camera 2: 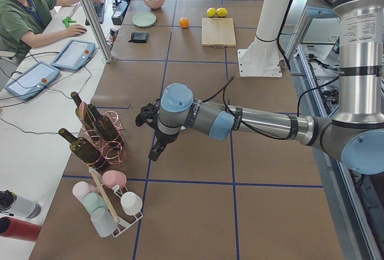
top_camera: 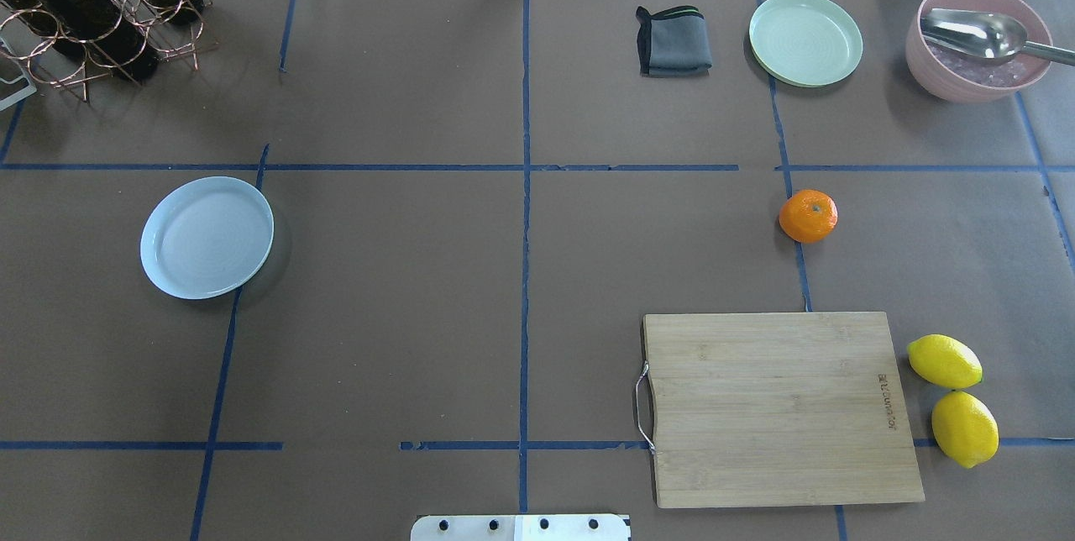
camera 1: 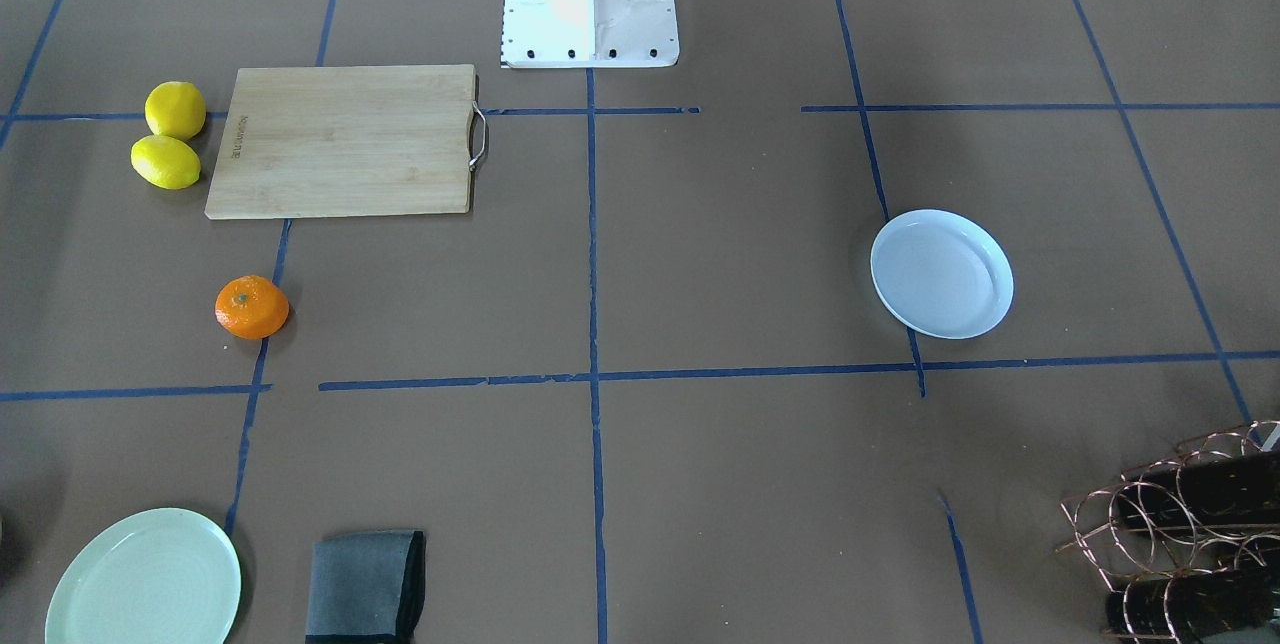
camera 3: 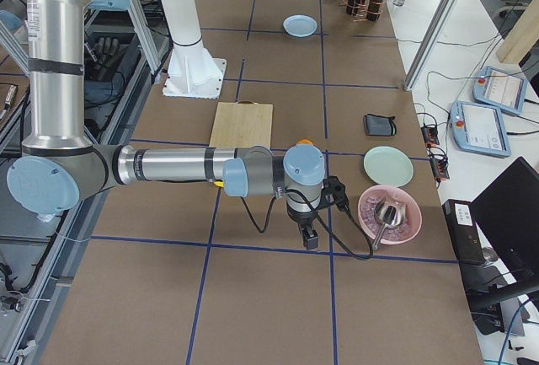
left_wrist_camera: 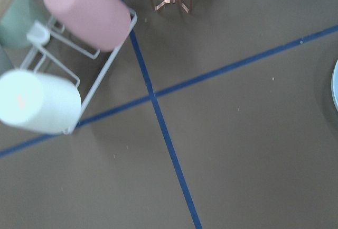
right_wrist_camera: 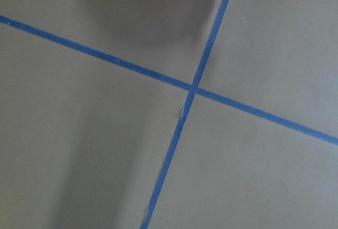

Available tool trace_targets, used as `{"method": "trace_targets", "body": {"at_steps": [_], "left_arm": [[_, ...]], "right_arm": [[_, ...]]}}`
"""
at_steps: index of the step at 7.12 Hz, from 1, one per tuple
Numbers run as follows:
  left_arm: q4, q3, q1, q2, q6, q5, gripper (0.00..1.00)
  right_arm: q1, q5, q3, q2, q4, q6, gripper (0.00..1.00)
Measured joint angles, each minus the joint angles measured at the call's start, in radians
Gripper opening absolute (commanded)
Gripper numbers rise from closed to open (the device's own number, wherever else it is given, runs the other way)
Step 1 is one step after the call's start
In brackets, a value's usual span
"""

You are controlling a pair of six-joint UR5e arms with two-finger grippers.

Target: Pick orange to plate

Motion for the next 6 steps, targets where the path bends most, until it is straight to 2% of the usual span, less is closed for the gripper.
{"method": "trace_targets", "body": {"at_steps": [2, 4, 5, 6], "left_arm": [[-0.21, 0.032, 0.007, -0.019, -0.063, -0.008, 1.0], [-0.384, 0.043, 0.082, 0.037, -0.21, -0.083, 1.0], [-0.441, 0.043, 0.155, 0.063, -0.354, -0.066, 1.0], [-0.5, 0.044, 0.249, 0.083, -0.52, 0.009, 1.0]], "right_arm": [[0.0, 0.004, 0.0, 0.001, 0.083, 0.051, 1.0], [-0.011, 0.01, 0.0, 0.002, 0.104, 0.059, 1.0], [-0.015, 0.011, -0.001, 0.002, 0.105, 0.059, 1.0], [-0.017, 0.011, -0.001, 0.0, 0.106, 0.059, 1.0]]}}
